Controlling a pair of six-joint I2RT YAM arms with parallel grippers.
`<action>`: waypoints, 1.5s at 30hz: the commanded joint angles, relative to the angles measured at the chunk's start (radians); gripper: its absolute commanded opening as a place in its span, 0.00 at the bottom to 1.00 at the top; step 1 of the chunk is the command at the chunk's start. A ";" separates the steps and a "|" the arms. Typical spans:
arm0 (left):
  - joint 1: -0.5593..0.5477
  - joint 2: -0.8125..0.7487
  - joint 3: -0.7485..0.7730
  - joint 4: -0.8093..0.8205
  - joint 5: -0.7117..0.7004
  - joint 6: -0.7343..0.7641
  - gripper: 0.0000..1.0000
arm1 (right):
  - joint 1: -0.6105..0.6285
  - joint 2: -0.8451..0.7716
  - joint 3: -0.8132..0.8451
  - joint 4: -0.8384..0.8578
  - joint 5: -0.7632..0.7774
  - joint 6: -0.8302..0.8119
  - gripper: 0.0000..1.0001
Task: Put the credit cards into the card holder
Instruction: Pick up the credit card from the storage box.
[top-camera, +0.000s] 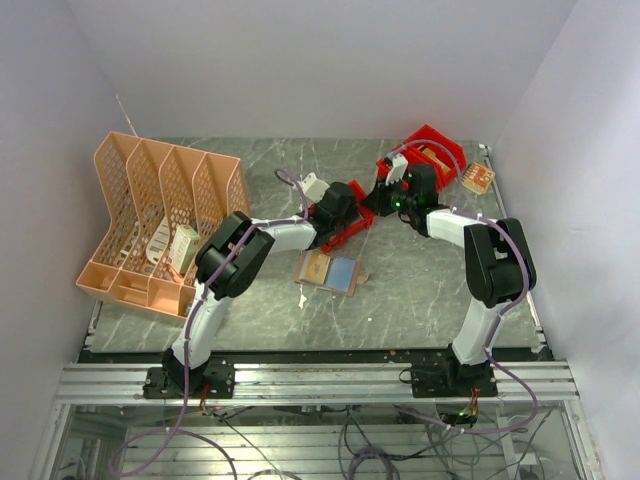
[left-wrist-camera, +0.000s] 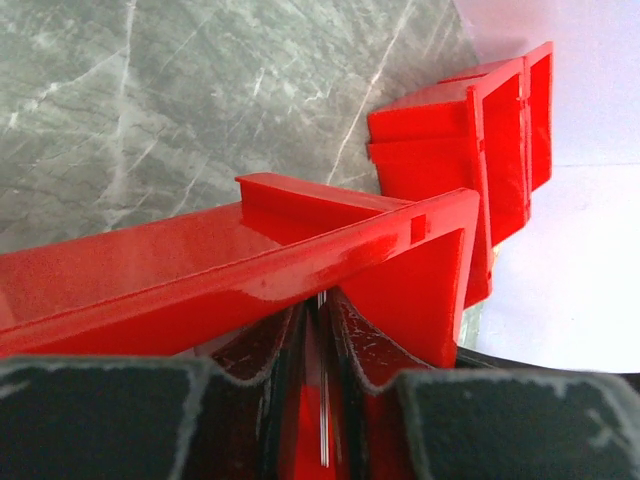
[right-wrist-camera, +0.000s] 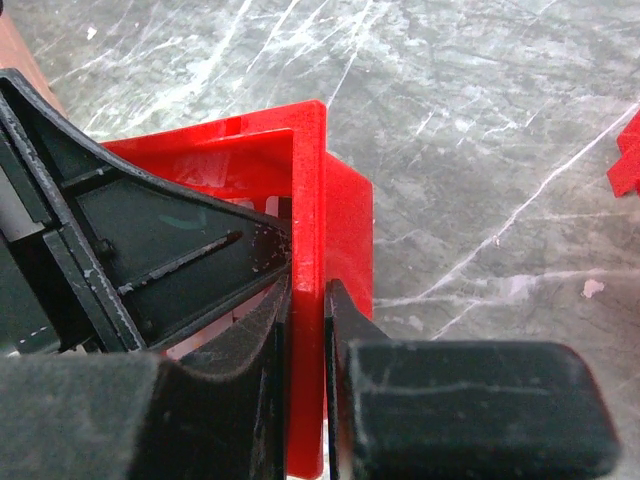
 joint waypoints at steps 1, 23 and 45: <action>0.007 0.007 0.006 -0.084 -0.009 -0.022 0.25 | 0.012 -0.005 0.035 0.061 -0.085 0.026 0.00; 0.016 -0.031 -0.014 -0.055 0.003 0.076 0.07 | 0.010 0.007 0.046 0.047 -0.057 0.014 0.00; 0.114 -0.169 -0.168 0.056 0.363 0.286 0.07 | 0.007 0.047 0.106 -0.040 -0.003 0.001 0.12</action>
